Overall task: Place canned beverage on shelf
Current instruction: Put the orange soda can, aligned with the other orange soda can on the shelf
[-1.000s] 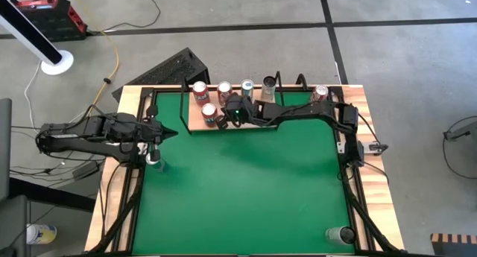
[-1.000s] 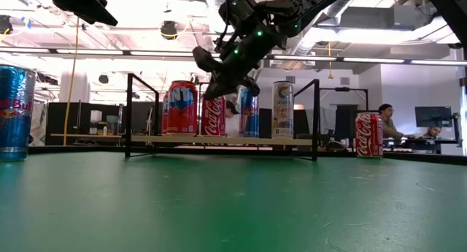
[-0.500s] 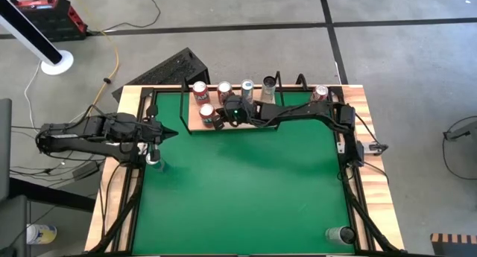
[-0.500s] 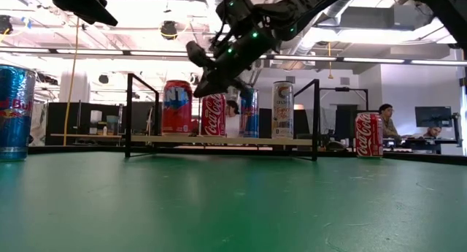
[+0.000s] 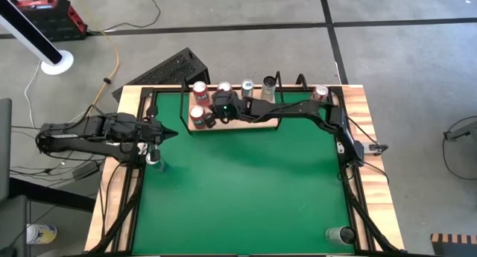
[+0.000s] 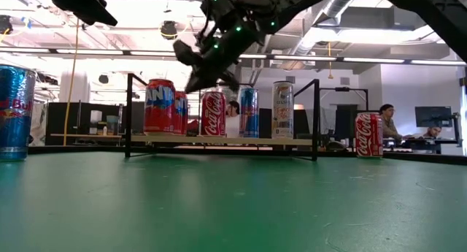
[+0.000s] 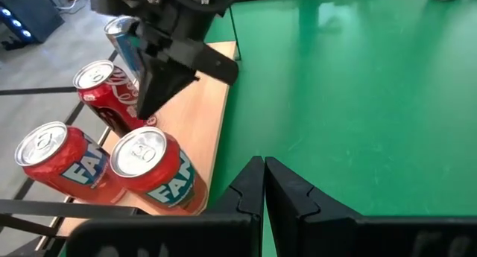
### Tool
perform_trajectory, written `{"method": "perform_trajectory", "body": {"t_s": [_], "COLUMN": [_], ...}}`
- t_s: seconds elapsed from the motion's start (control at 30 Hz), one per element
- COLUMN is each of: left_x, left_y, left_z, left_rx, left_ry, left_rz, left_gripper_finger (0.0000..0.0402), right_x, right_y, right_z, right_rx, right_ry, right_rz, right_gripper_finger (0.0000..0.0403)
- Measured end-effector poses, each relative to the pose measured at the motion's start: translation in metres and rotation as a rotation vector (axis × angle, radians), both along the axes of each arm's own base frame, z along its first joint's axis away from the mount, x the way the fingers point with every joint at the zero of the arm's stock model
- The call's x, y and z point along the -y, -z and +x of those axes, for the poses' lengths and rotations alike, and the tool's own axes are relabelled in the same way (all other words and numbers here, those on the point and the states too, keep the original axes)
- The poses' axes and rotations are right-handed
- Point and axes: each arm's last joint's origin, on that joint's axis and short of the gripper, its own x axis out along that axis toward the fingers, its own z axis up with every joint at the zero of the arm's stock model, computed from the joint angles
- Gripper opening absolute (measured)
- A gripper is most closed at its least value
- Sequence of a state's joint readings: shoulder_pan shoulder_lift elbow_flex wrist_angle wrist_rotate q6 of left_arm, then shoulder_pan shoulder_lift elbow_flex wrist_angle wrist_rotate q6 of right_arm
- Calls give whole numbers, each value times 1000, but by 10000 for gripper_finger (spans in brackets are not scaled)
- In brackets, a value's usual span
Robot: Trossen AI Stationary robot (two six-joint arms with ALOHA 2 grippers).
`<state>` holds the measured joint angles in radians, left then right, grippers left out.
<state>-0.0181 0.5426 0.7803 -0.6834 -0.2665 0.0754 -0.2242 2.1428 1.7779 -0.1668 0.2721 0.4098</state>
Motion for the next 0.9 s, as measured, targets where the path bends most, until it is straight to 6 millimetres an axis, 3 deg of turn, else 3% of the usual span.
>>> {"method": "perform_trajectory", "body": {"t_s": [0.2,0.4,0.6,0.9], "left_x": [0,-2,-18,-45], "left_y": [2,15,24,40], "left_z": [4,31,64,93], "left_rx": [-28,-185,-245,-429], "left_ry": [15,43,31,-12], "left_rz": [36,137,205,192], "left_gripper_finger": [0,0,0,0], "right_x": [-7,-29,-36,-40], "right_y": [-34,-72,-118,-150], "right_z": [-19,-39,-69,-109], "right_rx": [-49,-67,-21,-65], "right_ry": [-22,-111,-113,-72], "right_rz": [-46,-99,-165,-241], "right_gripper_finger": [17,17,18,21]}}
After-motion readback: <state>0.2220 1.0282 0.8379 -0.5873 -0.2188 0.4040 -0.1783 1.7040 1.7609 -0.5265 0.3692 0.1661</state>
